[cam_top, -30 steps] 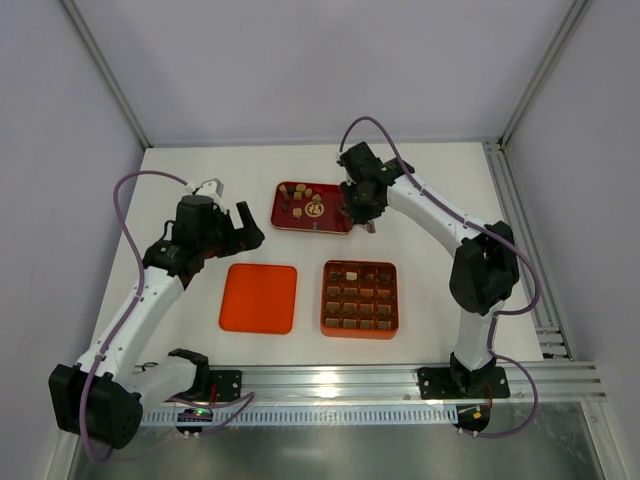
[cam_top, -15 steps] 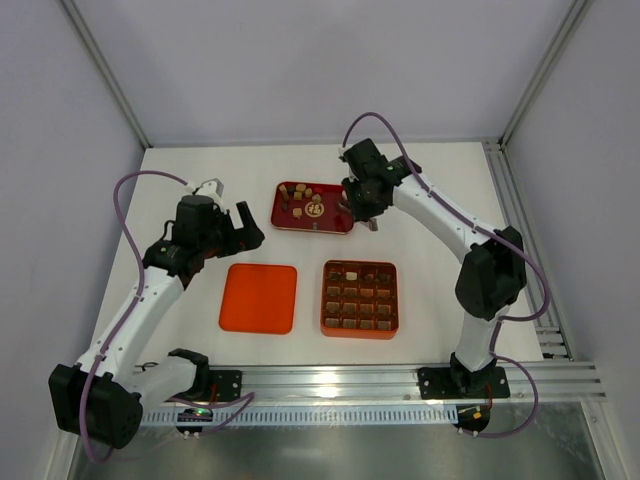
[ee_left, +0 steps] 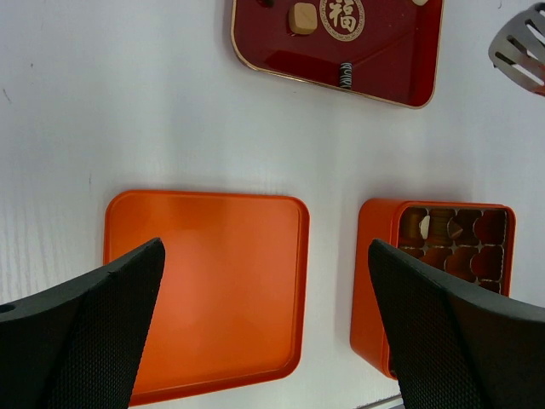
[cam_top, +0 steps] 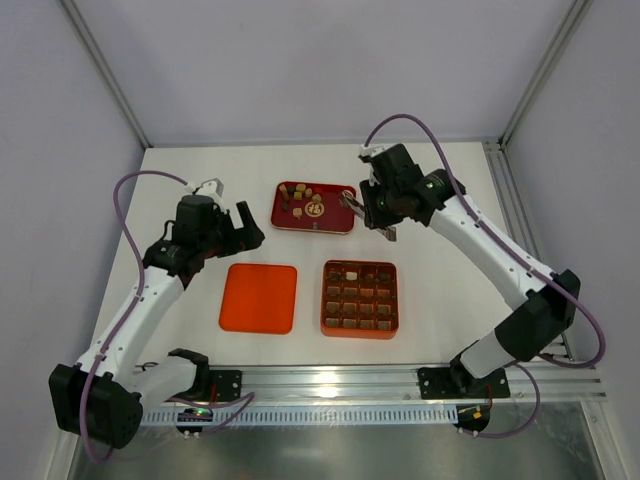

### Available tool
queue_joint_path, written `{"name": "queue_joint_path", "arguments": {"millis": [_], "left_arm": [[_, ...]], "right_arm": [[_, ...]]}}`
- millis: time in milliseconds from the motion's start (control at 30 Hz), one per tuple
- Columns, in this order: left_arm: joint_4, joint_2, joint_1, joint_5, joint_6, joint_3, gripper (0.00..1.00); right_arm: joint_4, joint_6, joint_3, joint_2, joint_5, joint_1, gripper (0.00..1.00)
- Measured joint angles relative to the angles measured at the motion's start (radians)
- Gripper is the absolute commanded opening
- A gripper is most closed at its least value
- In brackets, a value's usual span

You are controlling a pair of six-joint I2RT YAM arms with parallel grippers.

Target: Pack the chocolate

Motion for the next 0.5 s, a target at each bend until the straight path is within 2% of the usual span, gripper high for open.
{"name": "queue_joint_path", "arguments": {"millis": [500], "left_arm": [[0.000,0.000,0.000,0.000,0.000,0.000,1.00]], "right_arm": [[-0.087,0.144,-0.309,-0.425,-0.009,0.206,0.29]]}}
